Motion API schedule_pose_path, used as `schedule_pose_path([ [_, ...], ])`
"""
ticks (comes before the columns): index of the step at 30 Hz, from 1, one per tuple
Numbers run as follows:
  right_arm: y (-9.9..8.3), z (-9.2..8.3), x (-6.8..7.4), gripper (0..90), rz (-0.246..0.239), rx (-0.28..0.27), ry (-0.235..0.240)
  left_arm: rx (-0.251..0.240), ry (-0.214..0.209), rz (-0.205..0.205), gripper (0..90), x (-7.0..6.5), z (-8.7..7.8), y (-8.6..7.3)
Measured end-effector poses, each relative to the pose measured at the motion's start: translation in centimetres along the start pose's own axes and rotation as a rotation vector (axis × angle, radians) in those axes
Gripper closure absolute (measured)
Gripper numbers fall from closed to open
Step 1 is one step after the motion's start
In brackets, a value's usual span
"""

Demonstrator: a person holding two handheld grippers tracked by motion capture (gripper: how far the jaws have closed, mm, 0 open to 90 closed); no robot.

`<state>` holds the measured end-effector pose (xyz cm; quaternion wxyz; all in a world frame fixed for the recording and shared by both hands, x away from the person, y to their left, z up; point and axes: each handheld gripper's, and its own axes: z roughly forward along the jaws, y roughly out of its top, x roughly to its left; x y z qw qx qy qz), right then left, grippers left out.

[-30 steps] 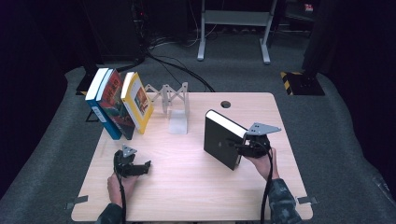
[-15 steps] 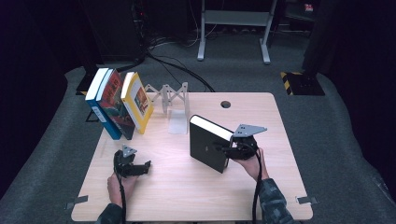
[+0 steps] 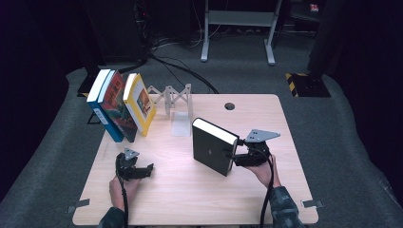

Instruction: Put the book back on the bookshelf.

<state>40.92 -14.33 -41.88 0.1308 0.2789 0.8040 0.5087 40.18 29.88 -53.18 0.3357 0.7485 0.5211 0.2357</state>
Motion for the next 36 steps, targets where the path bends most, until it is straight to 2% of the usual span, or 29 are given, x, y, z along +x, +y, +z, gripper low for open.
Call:
schedule_pose_path([
  [10,-1.6,-2.5,-0.1,22.0,0.035,-0.03,-0.029,0.005,-0.01,0.005,8.6,0.1,0.0,0.0],
  [17,-3.4,-4.2,-0.8,14.8,0.101,-0.038,-0.104,0.012,-0.019,0.014,8.0,0.2,0.0,0.1],
  [18,-3.5,-4.3,-0.9,14.6,0.111,-0.039,-0.12,0.016,-0.029,0.023,7.4,0.2,0.1,0.2],
  [20,-3.5,-4.2,-0.9,13.0,0.121,-0.037,-0.145,0.048,-0.048,0.034,0.3,0.1,0.1,0.5],
  [22,-3.4,-4.0,-0.8,11.1,0.121,-0.032,-0.167,0.015,-0.094,0.043,0.0,-0.2,-0.3,0.8],
  [23,-3.3,-3.9,-0.7,10.5,0.13,-0.03,-0.175,-0.006,-0.102,0.045,0.0,-0.5,-0.4,1.0],
  [25,-3.1,-3.6,-0.6,10.2,0.133,-0.028,-0.191,-0.023,-0.157,0.052,0.0,-1.0,-0.7,1.8],
  [28,-2.7,-3.2,-0.7,10.0,0.141,-0.021,-0.203,-0.044,-0.212,0.098,0.0,-2.2,-0.9,3.0],
  [29,-2.6,-3.0,-0.6,10.1,0.141,-0.016,-0.207,-0.041,-0.231,0.119,0.0,-2.6,-1.0,3.4],
  [33,-2.6,-2.6,-0.8,10.1,0.151,-0.001,-0.211,-0.053,-0.302,0.127,0.0,-4.1,-0.9,4.7],
  [36,-2.6,-2.5,-0.9,10.1,0.162,0.0,-0.213,-0.05,-0.344,0.153,0.0,-5.0,-0.6,5.4],
])
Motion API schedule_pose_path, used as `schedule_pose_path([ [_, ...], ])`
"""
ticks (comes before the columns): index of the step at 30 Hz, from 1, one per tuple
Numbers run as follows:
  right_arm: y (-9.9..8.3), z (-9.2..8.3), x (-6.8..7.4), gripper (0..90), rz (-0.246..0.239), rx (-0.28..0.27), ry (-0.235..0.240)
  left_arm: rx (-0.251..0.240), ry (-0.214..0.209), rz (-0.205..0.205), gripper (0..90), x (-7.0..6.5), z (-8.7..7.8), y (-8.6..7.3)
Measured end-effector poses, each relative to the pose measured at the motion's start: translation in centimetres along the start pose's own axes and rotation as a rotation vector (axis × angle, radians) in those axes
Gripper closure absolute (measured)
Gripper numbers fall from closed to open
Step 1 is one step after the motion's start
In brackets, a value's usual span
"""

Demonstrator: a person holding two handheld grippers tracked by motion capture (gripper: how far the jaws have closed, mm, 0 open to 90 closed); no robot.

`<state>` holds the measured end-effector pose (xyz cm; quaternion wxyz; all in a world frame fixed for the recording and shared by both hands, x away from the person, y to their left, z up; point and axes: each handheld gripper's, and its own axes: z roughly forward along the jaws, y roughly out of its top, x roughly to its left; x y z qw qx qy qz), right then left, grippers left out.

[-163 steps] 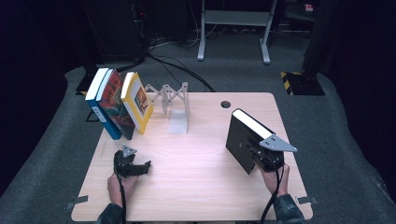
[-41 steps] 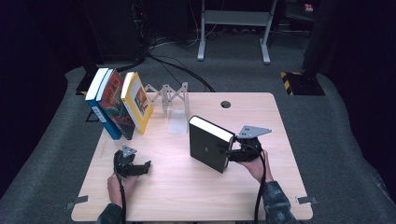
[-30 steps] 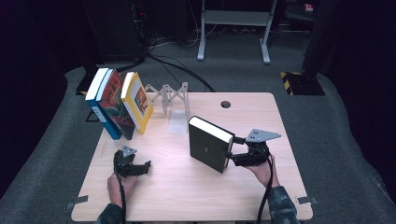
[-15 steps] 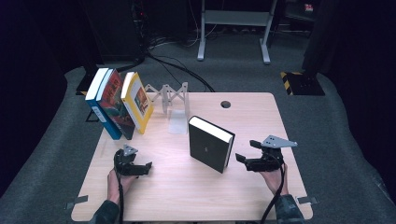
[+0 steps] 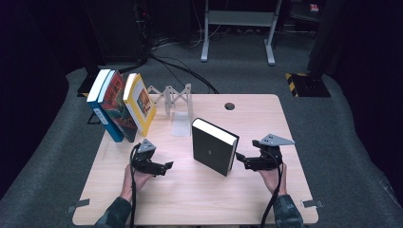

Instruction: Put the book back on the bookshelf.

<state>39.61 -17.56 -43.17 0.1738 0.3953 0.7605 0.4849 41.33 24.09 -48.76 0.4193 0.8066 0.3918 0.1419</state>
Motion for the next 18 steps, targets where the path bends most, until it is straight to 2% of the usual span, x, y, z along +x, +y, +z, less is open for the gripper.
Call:
schedule_pose_path([
  [2,0.0,0.0,0.0,10.2,0.001,0.005,-0.004,0.003,-0.016,0.015,0.0,-0.4,0.4,0.4],
  [4,0.0,0.0,-0.1,10.2,-0.001,0.005,-0.009,0.004,-0.044,0.007,0.0,-0.8,0.7,0.7],
  [5,0.0,0.1,-0.2,10.1,0.001,0.003,-0.005,-0.002,-0.049,0.004,0.0,-1.1,0.8,0.8],
  [7,0.0,0.1,-0.2,10.1,0.005,0.007,-0.009,0.006,-0.06,0.028,0.0,-1.3,1.0,1.2],
  [9,0.0,0.2,-0.2,9.8,0.006,0.012,-0.013,-0.013,-0.063,0.034,0.0,-1.7,1.3,1.6],
  [11,0.0,0.3,-0.2,9.2,0.003,0.017,-0.019,-0.004,-0.083,0.045,0.0,-2.0,1.5,2.0],
  [15,0.0,0.5,-0.1,7.3,0.0,0.028,-0.023,0.005,-0.095,0.062,0.0,-2.6,2.2,2.4],
  [16,0.0,0.6,-0.1,6.9,0.001,0.031,-0.025,0.008,-0.111,0.059,0.0,-2.8,2.4,2.5],
  [18,0.0,0.7,-0.1,6.6,0.008,0.036,-0.023,0.006,-0.109,0.063,0.0,-3.1,2.7,2.6],
])
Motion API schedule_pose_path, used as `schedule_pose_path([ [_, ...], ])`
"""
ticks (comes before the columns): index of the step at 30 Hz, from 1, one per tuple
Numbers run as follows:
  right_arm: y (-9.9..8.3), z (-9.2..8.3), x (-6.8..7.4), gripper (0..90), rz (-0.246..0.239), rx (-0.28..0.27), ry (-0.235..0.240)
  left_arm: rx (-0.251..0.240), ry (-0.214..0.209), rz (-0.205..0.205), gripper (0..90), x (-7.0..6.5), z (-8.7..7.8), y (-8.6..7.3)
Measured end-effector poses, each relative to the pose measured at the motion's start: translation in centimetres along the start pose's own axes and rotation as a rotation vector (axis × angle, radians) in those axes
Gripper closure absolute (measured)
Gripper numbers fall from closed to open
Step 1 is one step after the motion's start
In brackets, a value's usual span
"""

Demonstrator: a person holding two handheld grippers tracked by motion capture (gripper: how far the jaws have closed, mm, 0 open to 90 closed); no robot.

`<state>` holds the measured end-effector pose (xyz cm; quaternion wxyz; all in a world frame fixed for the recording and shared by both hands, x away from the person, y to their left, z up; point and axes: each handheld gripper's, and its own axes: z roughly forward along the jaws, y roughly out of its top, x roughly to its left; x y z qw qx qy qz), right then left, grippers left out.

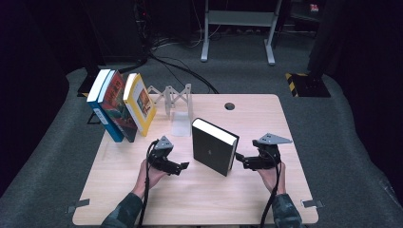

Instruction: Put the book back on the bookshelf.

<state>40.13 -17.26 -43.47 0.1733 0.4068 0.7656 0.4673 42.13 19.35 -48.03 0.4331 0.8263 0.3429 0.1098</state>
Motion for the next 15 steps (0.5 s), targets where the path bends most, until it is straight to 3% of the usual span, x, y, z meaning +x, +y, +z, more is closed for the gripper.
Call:
schedule_pose_path([
  [15,0.1,0.3,0.0,8.0,0.004,0.01,-0.009,0.022,-0.034,0.017,0.0,-1.5,1.9,1.9],
])
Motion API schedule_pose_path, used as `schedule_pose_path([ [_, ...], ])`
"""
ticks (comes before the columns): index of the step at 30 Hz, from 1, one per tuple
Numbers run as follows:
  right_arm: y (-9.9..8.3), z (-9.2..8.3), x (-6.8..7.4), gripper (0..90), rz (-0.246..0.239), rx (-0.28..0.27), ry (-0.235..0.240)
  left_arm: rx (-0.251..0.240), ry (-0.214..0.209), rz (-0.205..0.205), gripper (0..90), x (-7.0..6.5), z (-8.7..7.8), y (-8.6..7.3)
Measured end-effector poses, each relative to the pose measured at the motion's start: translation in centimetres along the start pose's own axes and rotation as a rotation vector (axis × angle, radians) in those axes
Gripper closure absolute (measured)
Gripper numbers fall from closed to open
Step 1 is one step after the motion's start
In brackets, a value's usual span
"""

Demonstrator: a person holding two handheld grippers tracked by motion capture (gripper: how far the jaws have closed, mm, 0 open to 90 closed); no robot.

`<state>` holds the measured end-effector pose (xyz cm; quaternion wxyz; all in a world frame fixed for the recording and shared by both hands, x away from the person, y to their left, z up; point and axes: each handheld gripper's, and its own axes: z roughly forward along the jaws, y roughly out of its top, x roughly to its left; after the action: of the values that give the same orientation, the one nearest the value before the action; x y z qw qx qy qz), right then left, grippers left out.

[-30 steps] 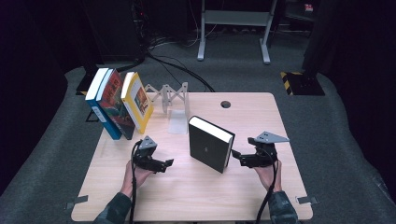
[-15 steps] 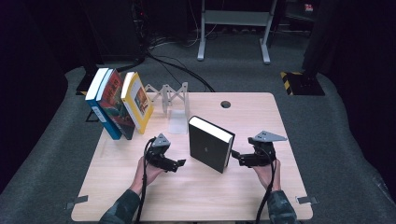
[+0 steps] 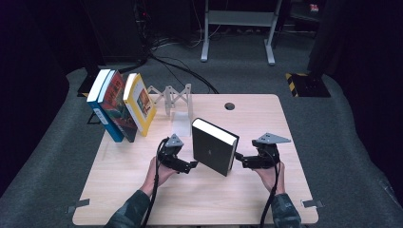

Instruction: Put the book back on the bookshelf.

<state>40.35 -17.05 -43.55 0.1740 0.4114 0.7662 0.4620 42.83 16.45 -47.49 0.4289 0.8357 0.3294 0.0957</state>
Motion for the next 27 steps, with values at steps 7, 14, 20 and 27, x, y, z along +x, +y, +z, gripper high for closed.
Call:
schedule_pose_path([
  [7,0.0,0.1,0.1,9.3,0.002,0.001,-0.004,-0.008,-0.012,-0.004,0.0,-0.7,0.6,0.7],
  [14,0.0,0.2,0.3,9.9,-0.002,0.0,0.002,-0.025,-0.035,0.011,0.0,-1.4,1.1,1.3],
  [20,0.2,0.3,0.5,9.6,-0.005,0.003,0.006,-0.039,-0.06,0.0,0.0,-1.6,1.4,1.7],
  [27,0.2,0.3,0.5,9.1,0.003,0.005,0.005,-0.038,-0.062,0.001,0.0,-1.8,1.4,1.7],
])
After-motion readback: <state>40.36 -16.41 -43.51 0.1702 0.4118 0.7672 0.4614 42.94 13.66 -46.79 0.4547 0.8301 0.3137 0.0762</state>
